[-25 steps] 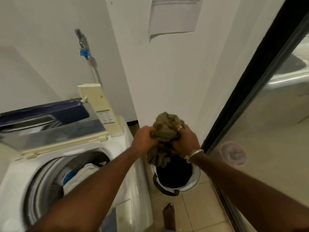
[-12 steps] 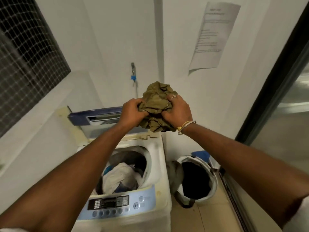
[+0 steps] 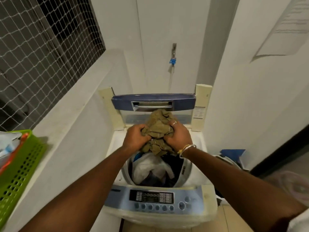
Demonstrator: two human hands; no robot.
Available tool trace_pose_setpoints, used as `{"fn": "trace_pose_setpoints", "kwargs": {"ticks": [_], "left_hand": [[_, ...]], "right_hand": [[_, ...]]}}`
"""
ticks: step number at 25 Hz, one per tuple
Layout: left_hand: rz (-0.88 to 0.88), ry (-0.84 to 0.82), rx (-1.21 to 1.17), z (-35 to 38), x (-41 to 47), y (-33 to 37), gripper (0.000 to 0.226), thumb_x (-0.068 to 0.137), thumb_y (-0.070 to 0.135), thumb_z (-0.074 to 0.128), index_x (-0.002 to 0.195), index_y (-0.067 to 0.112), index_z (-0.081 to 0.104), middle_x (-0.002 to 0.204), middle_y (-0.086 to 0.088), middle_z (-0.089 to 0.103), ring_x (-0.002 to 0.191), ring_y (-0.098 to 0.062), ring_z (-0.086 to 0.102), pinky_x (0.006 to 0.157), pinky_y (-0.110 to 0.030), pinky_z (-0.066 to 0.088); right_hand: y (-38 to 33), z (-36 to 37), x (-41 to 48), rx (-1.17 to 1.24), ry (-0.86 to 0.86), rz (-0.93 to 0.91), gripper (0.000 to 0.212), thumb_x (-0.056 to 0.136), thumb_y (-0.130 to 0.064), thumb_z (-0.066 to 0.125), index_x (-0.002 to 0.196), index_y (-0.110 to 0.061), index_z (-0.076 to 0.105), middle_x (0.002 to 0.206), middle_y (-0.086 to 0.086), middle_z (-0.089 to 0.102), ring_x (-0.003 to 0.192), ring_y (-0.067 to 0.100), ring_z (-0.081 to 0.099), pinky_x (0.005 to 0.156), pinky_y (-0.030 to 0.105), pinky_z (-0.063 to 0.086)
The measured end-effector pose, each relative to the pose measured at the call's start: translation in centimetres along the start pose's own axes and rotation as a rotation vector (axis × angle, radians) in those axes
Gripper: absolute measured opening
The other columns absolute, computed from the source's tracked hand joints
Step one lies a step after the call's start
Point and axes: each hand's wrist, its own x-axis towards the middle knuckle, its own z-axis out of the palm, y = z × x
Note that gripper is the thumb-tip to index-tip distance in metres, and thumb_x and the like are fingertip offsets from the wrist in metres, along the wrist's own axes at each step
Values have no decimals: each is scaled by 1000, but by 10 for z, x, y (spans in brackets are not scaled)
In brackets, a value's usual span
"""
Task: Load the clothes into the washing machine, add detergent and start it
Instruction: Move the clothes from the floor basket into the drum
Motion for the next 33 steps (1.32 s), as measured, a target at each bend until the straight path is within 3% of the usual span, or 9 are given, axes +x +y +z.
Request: {"fn": "trace_pose_setpoints", "kwargs": {"ticks": [4,8,11,14,17,19,25,30,33], "left_hand": [[-24,-76,18,24,8,-70,21,70,28,79,88,18,72,80,8,65,74,-11,59,68,-25,45],[-81,-335,93,55,16,-136,72,70,46,78,136,30,53,133,7,59,120,-11,53,107,-35,42],[-190,-455,129,69,23,-172,72,73,52,72,138,34,47,132,6,59,120,-14,56,105,-43,47],[-166,-413,131,74,28,-141,58,81,36,75,134,25,54,123,5,60,109,-14,60,97,-34,51],[-8,-398,116,104,44,-89,50,85,36,72,131,22,59,117,2,65,95,-13,64,88,-31,54],[140,-413,137,135,53,-42,42,87,40,67,125,24,62,109,6,65,88,-11,64,83,-30,54],[476,-474,170,257,63,95,27,92,35,58,115,23,64,100,8,63,81,-7,60,74,-27,52],[308,-585,188,381,81,141,27,92,29,57,117,22,62,107,7,61,98,-10,60,80,-16,40],[139,-598,205,442,97,139,30,90,26,62,118,16,63,112,-1,64,107,-17,61,91,-20,43]], "right_hand": [[24,68,3,24,-76,42,40,82,-37,62,121,-28,60,121,1,65,109,21,61,95,33,50],[64,117,1,-165,-387,246,43,77,-37,67,118,-26,62,113,6,67,104,28,64,82,30,47],[82,119,-3,-188,-449,363,49,82,-37,67,129,-26,58,119,6,67,111,29,63,88,32,47],[96,97,-1,-204,-320,406,52,84,-39,67,133,-22,57,121,6,67,113,26,61,95,32,47],[114,60,-1,-193,-117,435,24,87,-41,62,101,-23,68,96,3,71,92,25,66,76,30,50],[134,27,-8,-158,28,472,18,87,-41,60,83,-23,61,83,-1,67,80,23,64,67,31,47],[236,-75,-33,-160,210,631,13,87,-38,63,91,-26,61,82,-5,64,77,19,64,63,27,44],[356,-128,-43,-137,118,666,28,88,-34,64,111,-19,67,105,4,70,99,24,64,80,27,45],[420,-140,-47,-113,-12,638,38,89,-35,64,124,-20,61,118,3,65,108,23,61,92,30,45]]}}
